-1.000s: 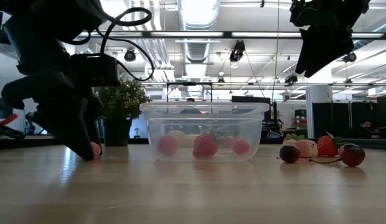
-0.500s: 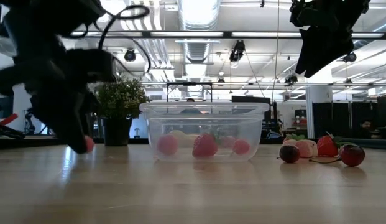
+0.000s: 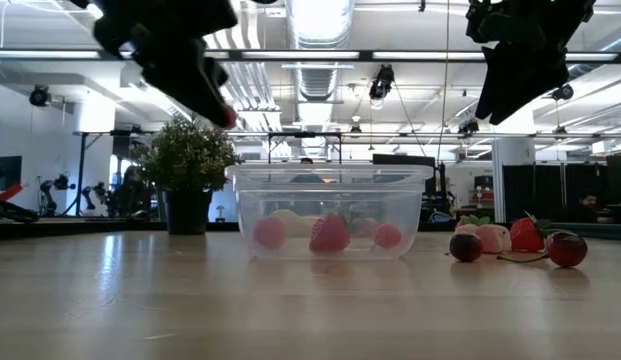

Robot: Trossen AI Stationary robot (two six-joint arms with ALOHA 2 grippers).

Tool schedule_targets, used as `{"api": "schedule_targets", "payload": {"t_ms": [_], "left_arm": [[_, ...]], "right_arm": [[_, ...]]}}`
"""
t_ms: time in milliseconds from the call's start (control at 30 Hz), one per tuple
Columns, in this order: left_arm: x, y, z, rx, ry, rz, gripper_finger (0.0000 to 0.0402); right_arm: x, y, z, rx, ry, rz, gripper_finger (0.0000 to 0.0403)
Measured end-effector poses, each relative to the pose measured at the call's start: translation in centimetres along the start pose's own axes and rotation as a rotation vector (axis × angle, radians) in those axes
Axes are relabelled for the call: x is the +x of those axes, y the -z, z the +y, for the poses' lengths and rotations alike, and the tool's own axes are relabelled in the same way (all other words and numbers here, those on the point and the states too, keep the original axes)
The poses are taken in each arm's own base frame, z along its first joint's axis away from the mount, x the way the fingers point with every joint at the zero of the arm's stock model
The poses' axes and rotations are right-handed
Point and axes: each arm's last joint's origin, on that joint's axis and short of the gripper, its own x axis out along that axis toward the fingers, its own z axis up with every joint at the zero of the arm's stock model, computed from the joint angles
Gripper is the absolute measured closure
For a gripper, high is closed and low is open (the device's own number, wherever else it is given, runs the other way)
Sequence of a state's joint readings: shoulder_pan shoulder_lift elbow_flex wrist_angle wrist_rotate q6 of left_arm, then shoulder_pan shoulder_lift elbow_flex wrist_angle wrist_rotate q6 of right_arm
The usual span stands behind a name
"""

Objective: Pick and placing Produce into tupperware
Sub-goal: Put the pink peach into the transparent container, then put the red strawberry into the transparent container

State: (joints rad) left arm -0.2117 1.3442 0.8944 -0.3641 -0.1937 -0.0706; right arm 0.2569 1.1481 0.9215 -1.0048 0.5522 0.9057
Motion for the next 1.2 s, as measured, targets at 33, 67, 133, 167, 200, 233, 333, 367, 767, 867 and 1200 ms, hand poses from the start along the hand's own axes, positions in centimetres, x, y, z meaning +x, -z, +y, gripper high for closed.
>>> {"api": "schedule_targets", "payload": {"t_ms": [33, 67, 133, 167, 200, 233, 333, 367, 767, 867, 1200], "left_arm": [[0.4, -0.4, 0.3, 0.017, 0.022, -0.004, 0.0342], [0.9, -0.6, 0.6, 0.031, 0.049, -0.005, 0.0340], [2.1, -1.1, 1.1, 0.035, 0.090, -0.010, 0.0333], [2.6, -1.4, 1.2, 0.028, 0.093, -0.018, 0.0328], [3.2, -1.6, 1.4, 0.022, 0.098, -0.015, 0.0322], [3.8, -1.8, 1.5, 0.019, 0.099, -0.005, 0.0315], [5.1, -2.4, 1.4, 0.015, 0.102, 0.006, 0.0288], [5.4, -2.7, 1.4, 0.012, 0.102, 0.011, 0.0278], [2.2, -2.7, 2.1, -0.218, 0.046, 0.142, 0.0179], [0.2, -2.4, 2.4, -0.329, 0.036, 0.169, 0.0179], [-4.1, -2.6, 2.5, -0.392, 0.014, 0.081, 0.0178]], "right_arm": [[0.0, 0.0, 0.0, -0.001, 0.000, 0.000, 0.0158], [0.0, 0.0, 0.0, -0.001, 0.000, 0.000, 0.0158], [0.0, 0.0, 0.0, 0.000, -0.001, 0.002, 0.0158], [0.0, 0.0, 0.0, 0.001, -0.004, 0.005, 0.0158], [0.0, 0.0, 0.0, 0.002, -0.008, 0.012, 0.0158], [0.0, 0.1, 0.0, 0.003, -0.015, 0.022, 0.0158], [0.0, 0.2, 0.0, 0.005, -0.034, 0.059, 0.0158], [0.0, 0.3, 0.1, 0.003, -0.042, 0.072, 0.0158], [1.7, 2.9, -0.2, -0.075, -0.140, 0.344, 0.0158], [3.1, 4.2, -0.2, -0.072, -0.183, 0.395, 0.0158], [4.9, 4.7, 0.8, -0.344, -0.215, 0.239, 0.0158]]}}
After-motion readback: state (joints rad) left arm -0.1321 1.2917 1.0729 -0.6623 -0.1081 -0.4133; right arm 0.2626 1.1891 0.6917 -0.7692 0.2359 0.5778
